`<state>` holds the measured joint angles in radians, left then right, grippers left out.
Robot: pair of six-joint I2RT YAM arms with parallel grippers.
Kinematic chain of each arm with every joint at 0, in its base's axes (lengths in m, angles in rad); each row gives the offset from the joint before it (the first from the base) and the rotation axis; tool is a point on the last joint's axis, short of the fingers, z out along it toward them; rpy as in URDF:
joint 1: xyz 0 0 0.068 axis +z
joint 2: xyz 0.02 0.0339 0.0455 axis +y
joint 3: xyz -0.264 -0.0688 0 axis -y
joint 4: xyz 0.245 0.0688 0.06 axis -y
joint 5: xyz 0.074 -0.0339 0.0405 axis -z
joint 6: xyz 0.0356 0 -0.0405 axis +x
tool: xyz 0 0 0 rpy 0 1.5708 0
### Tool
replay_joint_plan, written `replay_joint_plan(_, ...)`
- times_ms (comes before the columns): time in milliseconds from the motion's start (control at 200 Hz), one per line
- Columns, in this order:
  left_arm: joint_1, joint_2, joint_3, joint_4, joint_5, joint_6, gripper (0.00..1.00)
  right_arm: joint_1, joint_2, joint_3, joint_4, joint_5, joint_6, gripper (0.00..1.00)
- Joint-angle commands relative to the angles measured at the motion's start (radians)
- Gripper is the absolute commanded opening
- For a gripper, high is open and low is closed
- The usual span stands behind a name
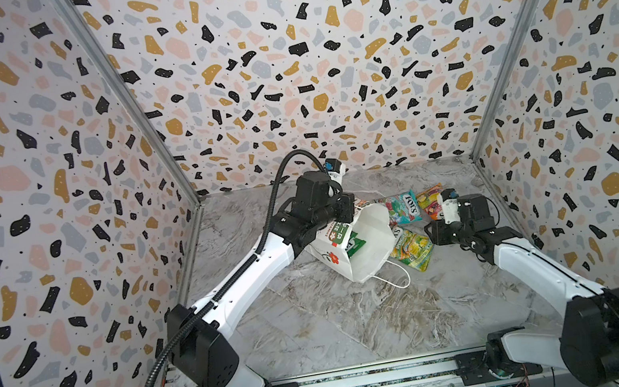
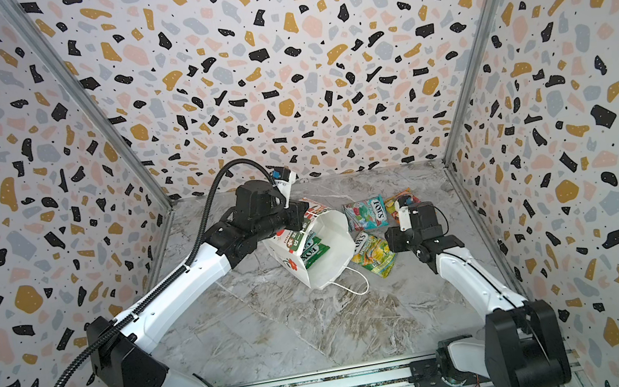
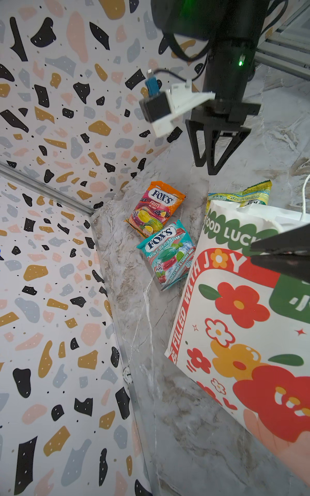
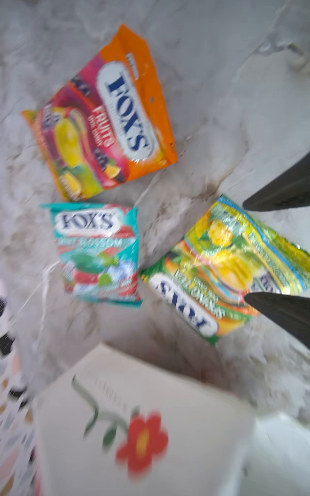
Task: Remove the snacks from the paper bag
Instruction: 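Open the right gripper to release the yellow packet beside the bag, then move the right gripper back into the bag opening toward the mint packet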
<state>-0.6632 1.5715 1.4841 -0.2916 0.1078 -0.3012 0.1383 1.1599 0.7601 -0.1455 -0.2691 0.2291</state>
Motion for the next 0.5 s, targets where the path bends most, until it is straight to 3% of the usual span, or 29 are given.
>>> replay_joint_plan(0,-0.003,0.001,0.030,0.037,0.030,-0.007,0.00,0.028,-0.082,-0.030,0.061,-0.253,0.076,0.50)
replay_joint_plan(95,-0.002,0.004,0.028,0.047,0.042,-0.013,0.00,0.115,-0.118,-0.030,0.067,-0.277,0.107,0.51)
replay_joint_plan(235,-0.003,0.003,0.030,0.055,0.051,-0.021,0.00,0.266,-0.137,-0.018,0.080,-0.208,0.108,0.51)
replay_joint_plan(496,-0.003,0.009,0.036,0.064,0.050,-0.036,0.00,0.412,-0.069,-0.004,0.128,-0.229,0.111,0.48)
